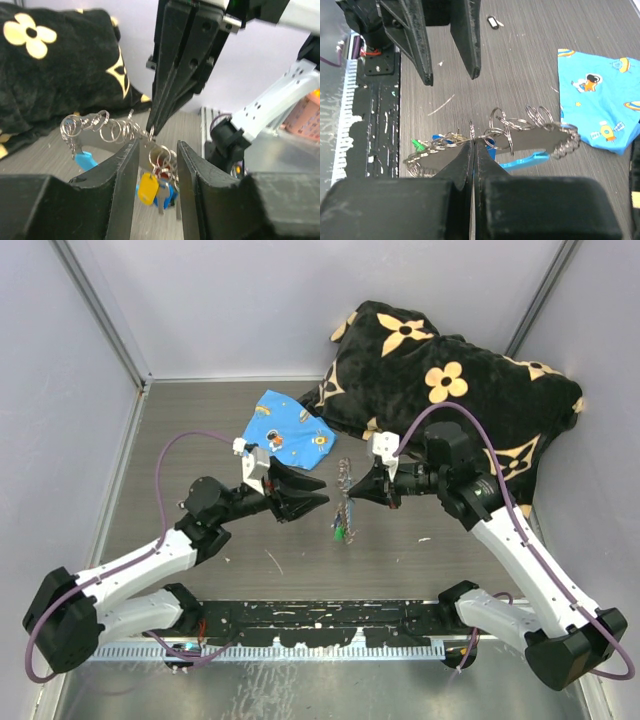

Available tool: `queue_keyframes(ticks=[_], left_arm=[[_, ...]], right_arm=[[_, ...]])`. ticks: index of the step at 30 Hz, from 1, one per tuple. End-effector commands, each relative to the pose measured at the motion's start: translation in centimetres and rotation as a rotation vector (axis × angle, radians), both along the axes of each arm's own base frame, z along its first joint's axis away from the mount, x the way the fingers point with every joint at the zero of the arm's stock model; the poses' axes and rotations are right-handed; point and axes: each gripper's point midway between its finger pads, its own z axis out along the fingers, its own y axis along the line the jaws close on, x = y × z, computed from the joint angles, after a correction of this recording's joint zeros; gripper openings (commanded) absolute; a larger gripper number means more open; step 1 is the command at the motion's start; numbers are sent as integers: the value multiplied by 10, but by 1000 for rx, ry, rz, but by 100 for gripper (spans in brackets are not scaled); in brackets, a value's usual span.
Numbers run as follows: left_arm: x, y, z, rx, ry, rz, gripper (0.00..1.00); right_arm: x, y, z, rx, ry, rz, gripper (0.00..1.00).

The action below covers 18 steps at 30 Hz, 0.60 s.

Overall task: Remove the keys from the keyring
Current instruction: Remove the key from the keyring.

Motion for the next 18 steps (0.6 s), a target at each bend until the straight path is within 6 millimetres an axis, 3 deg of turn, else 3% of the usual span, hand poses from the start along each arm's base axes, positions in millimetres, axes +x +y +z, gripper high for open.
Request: queue_keyframes(ticks=[1,7,18], left_arm=[[-2,3,-12,171,-162,10,38],[-11,-3,-5,229,-358,-3,38],[-14,-32,-21,337,-395,37,32]], right_arm=[[5,-4,14,-48,-130,21,1],[5,-5,0,-182,-167,68,1],[11,-2,-9,-311,-152,110,1]])
